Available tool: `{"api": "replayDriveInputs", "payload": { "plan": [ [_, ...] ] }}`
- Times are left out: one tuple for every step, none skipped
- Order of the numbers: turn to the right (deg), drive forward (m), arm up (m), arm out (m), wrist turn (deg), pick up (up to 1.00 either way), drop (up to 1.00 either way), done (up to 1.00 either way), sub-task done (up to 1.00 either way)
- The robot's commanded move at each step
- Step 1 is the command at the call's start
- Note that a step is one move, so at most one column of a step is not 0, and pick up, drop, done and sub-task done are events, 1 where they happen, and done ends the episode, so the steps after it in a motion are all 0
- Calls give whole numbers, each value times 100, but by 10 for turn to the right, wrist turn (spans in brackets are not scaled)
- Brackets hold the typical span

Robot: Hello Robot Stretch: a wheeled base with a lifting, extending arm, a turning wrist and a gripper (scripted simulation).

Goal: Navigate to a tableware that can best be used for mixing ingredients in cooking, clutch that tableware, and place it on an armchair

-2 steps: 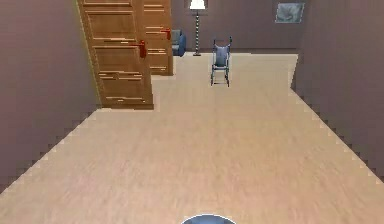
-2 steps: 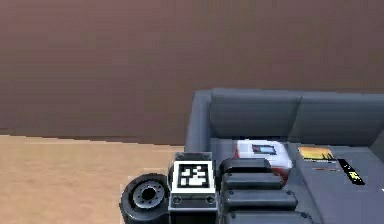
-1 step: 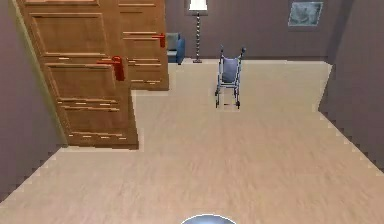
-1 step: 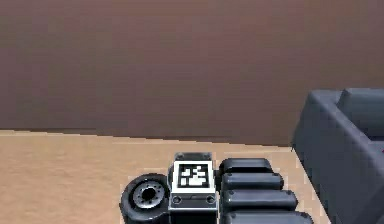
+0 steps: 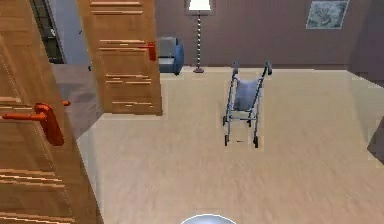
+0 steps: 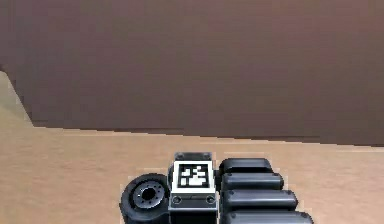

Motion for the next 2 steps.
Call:
{"api": "replayDriveInputs", "payload": {
  "plan": [
    [0,100,0,0,0,0,0,0,0],
    [-90,0,0,0,0,0,0,0,0]
  ]
}}
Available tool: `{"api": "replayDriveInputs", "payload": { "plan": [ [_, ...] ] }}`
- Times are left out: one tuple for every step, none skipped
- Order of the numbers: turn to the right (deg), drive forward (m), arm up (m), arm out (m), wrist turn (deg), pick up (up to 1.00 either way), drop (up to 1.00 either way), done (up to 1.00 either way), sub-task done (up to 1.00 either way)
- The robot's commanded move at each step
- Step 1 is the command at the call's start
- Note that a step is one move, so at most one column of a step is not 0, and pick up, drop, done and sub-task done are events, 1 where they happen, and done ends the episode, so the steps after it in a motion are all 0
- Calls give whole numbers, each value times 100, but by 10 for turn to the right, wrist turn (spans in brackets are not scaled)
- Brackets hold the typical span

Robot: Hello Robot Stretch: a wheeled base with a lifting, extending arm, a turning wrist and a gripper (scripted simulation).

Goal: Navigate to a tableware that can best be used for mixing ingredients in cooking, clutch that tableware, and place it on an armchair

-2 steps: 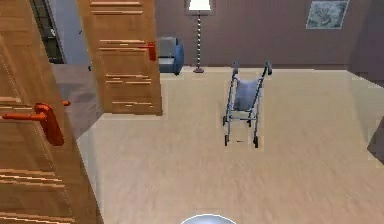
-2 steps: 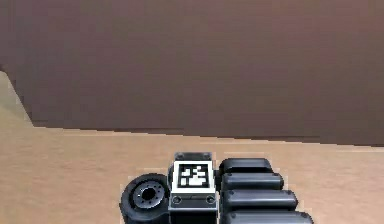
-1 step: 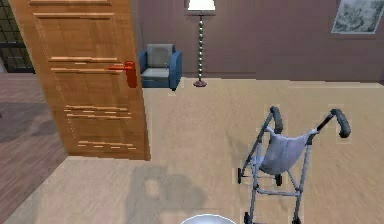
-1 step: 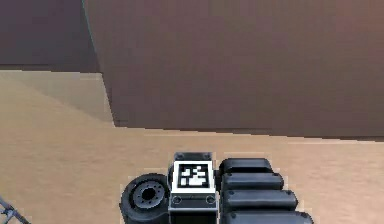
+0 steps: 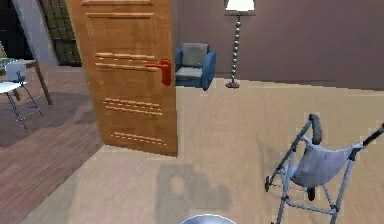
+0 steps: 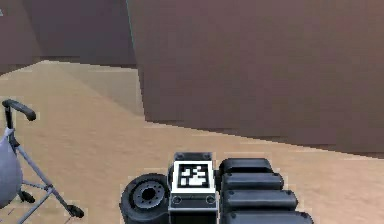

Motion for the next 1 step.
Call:
{"api": "replayDriveInputs", "payload": {
  "plan": [
    [0,20,0,0,0,0,0,0,0]
  ]
}}
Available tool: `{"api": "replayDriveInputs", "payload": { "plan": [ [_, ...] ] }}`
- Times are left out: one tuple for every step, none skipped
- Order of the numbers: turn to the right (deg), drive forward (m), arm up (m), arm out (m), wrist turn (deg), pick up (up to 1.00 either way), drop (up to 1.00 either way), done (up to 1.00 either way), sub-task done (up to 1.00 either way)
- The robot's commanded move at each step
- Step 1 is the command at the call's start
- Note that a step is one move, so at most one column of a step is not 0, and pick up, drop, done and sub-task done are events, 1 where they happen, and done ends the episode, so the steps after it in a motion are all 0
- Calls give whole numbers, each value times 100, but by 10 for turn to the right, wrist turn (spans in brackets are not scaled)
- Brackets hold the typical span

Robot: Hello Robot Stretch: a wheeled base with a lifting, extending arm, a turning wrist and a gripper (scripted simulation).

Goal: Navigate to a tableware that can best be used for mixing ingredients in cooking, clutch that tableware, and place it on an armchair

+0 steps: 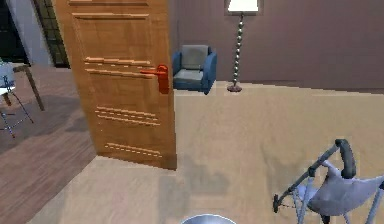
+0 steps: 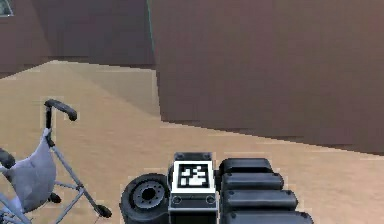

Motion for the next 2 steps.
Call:
{"api": "replayDriveInputs", "payload": {
  "plan": [
    [0,40,0,0,0,0,0,0,0],
    [-450,0,0,0,0,0,0,0,0]
  ]
}}
